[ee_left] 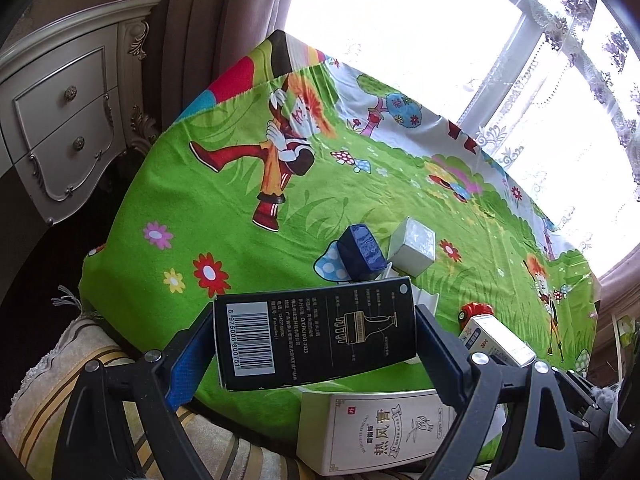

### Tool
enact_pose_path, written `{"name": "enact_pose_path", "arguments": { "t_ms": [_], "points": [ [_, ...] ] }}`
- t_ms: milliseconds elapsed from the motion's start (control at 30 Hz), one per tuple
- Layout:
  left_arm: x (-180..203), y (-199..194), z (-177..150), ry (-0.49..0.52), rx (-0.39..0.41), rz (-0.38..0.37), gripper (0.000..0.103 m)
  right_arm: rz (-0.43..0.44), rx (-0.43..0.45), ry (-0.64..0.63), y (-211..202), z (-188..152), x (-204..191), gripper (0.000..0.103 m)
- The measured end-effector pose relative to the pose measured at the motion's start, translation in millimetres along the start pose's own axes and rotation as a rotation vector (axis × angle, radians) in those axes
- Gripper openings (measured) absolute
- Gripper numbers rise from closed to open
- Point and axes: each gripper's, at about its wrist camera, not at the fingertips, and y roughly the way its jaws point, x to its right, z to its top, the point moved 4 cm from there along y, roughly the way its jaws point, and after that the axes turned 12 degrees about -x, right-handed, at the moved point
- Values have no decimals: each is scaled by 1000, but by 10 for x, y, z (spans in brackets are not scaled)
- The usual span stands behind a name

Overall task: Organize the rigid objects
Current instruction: 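Grasp the white barcoded box upright with the right gripper while the left holds the black box, then carry both held boxes over the purple box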

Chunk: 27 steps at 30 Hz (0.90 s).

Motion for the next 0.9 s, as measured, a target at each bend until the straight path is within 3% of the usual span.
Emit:
{"name": "enact_pose_path", "arguments": {
  "t_ms": [367,900],
  "points": [
    [379,-382,-120,158,125,-20,93,-1,74,89,-375,-305,213,46],
    [1130,-571,-761,377,36,-141,93,-3,138,206,-874,-927,684,46]
  ]
}}
